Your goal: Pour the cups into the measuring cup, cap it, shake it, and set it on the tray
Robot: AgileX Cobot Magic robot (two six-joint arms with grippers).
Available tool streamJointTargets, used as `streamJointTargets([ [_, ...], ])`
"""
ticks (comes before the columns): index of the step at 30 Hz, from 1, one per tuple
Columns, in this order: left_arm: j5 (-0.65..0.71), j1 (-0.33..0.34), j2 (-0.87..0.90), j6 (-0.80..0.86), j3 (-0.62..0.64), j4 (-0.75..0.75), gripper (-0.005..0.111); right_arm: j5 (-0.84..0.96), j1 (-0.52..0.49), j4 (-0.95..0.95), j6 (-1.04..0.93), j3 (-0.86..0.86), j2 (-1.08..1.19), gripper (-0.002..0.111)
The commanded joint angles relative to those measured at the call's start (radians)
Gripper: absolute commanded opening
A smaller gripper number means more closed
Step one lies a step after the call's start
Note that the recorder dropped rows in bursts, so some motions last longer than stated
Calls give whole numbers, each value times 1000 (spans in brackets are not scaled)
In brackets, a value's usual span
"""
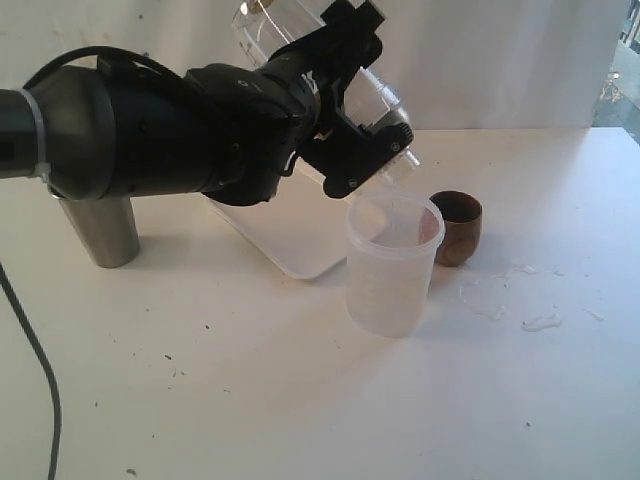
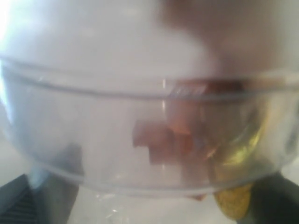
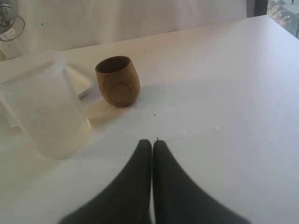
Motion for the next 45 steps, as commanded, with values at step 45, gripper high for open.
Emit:
streamJointTargets([
  [45, 32, -19, -1, 92, 28, -336, 0, -10, 4, 1, 3, 6, -5, 0],
])
